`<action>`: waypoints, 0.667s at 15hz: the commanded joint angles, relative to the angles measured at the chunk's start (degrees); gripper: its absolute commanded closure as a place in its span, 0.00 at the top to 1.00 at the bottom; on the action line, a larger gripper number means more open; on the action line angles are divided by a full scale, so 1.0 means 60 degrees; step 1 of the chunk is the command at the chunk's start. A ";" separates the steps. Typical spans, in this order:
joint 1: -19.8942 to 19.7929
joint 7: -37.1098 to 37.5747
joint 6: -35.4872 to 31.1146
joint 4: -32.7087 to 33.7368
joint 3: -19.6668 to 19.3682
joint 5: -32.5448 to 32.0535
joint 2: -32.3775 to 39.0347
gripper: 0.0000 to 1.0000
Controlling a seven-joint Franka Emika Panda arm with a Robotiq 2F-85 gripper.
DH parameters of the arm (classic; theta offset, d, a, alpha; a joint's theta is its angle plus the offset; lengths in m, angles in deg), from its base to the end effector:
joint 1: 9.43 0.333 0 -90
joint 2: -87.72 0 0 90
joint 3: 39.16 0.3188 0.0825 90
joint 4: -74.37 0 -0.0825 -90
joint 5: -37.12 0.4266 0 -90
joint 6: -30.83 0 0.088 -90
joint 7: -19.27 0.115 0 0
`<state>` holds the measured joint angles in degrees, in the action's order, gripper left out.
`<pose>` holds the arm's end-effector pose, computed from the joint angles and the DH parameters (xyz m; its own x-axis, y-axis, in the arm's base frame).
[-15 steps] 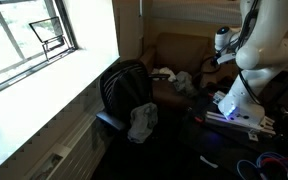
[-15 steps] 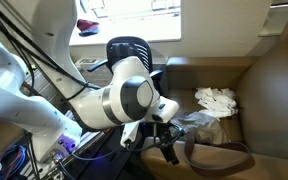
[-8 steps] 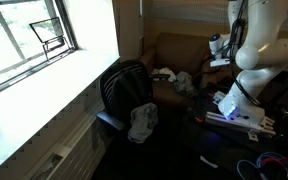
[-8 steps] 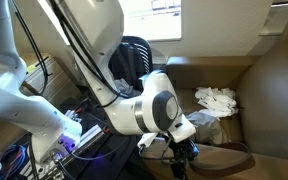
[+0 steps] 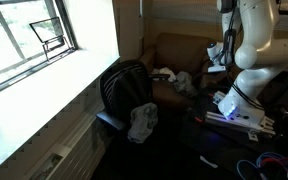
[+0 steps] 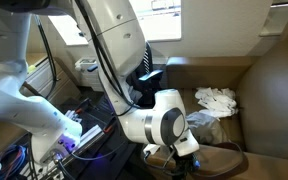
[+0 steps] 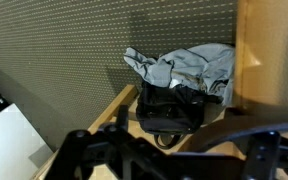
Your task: Put the brown belt on top of the black chair
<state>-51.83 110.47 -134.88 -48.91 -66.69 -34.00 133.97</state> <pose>0.1816 -0.4804 -0.0067 0.2068 -0.9203 0.3320 -0.8902 -0.0362 0.4541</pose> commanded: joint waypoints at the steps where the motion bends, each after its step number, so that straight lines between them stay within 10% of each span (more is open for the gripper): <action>1: -0.0273 -0.0326 0.0311 0.0496 0.0317 0.0587 0.0502 0.66; 10: 0.0321 -0.2419 0.1026 0.0623 0.0493 0.0896 -0.0112 0.04</action>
<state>-50.06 103.81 -130.37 -44.95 -65.24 -27.56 136.38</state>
